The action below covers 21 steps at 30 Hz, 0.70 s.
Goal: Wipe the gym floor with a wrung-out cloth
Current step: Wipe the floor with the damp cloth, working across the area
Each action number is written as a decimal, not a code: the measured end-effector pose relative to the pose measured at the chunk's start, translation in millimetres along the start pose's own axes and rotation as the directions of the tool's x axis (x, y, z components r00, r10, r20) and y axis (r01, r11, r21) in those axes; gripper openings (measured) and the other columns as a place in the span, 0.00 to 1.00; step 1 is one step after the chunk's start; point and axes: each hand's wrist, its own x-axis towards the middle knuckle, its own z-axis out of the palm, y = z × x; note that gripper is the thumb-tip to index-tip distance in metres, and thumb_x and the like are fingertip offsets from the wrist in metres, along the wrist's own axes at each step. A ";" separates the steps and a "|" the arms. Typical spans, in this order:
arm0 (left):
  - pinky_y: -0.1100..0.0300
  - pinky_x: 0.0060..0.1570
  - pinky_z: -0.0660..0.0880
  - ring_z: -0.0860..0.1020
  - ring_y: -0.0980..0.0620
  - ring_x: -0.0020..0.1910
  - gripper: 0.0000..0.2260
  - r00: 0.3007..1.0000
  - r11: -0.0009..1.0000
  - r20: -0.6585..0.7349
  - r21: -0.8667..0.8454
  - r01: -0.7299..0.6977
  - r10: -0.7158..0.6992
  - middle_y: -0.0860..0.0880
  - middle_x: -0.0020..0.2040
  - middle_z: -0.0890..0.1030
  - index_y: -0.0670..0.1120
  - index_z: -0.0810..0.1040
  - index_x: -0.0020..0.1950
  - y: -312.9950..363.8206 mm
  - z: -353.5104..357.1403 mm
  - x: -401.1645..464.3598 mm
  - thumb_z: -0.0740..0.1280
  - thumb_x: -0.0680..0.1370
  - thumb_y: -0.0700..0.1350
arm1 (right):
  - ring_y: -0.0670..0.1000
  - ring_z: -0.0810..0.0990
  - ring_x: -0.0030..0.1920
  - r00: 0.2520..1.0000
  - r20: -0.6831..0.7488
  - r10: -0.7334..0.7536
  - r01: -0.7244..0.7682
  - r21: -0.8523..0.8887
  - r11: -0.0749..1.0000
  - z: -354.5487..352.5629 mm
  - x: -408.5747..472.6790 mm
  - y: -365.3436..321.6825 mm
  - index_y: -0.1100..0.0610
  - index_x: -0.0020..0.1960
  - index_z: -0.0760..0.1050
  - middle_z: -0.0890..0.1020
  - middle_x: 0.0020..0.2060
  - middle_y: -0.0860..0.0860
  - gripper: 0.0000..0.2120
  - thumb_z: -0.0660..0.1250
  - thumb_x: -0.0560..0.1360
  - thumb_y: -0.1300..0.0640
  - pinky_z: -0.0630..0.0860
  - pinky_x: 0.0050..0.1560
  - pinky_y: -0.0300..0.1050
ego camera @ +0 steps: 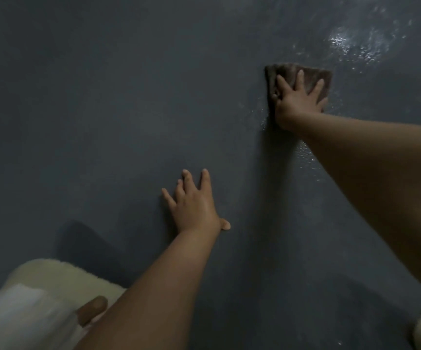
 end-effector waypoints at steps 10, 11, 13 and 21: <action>0.41 0.72 0.41 0.48 0.48 0.77 0.56 0.999 0.997 -0.012 -0.068 0.044 -0.045 0.47 0.78 0.43 0.49 0.44 0.77 -0.2 0.0 -0.3 0.77 0.62 0.60 | 0.62 0.37 0.75 0.788 0.155 -0.596 0.616 -0.238 0.751 79.6 -92.5 -55.4 0.42 0.76 0.50 0.43 0.77 0.51 0.24 0.50 0.82 0.46 0.36 0.72 0.59; 0.42 0.72 0.42 0.48 0.47 0.76 0.56 0.999 0.997 -0.017 -0.070 0.044 -0.045 0.47 0.78 0.44 0.49 0.44 0.77 -0.5 -0.3 -0.2 0.77 0.62 0.61 | 0.60 0.38 0.76 0.779 0.150 -0.609 0.626 -0.244 0.740 81.4 -95.5 -52.0 0.42 0.76 0.50 0.43 0.77 0.50 0.24 0.49 0.82 0.46 0.35 0.72 0.57; 0.42 0.72 0.43 0.50 0.47 0.76 0.57 0.999 0.997 -0.019 -0.061 0.042 -0.044 0.47 0.78 0.45 0.50 0.43 0.77 -0.1 -0.7 0.2 0.76 0.61 0.62 | 0.58 0.39 0.76 0.772 0.118 -0.625 0.632 -0.260 0.730 78.5 -88.3 -43.4 0.42 0.76 0.51 0.45 0.77 0.49 0.23 0.49 0.82 0.46 0.37 0.73 0.55; 0.41 0.72 0.51 0.49 0.45 0.75 0.58 0.996 0.992 0.033 -0.095 0.084 -0.081 0.45 0.77 0.43 0.50 0.44 0.77 6.1 -5.8 3.4 0.79 0.60 0.58 | 0.61 0.40 0.76 0.968 -0.091 -0.233 0.218 -0.146 0.965 24.9 -1.1 -18.4 0.44 0.77 0.52 0.44 0.77 0.51 0.24 0.50 0.82 0.46 0.42 0.74 0.56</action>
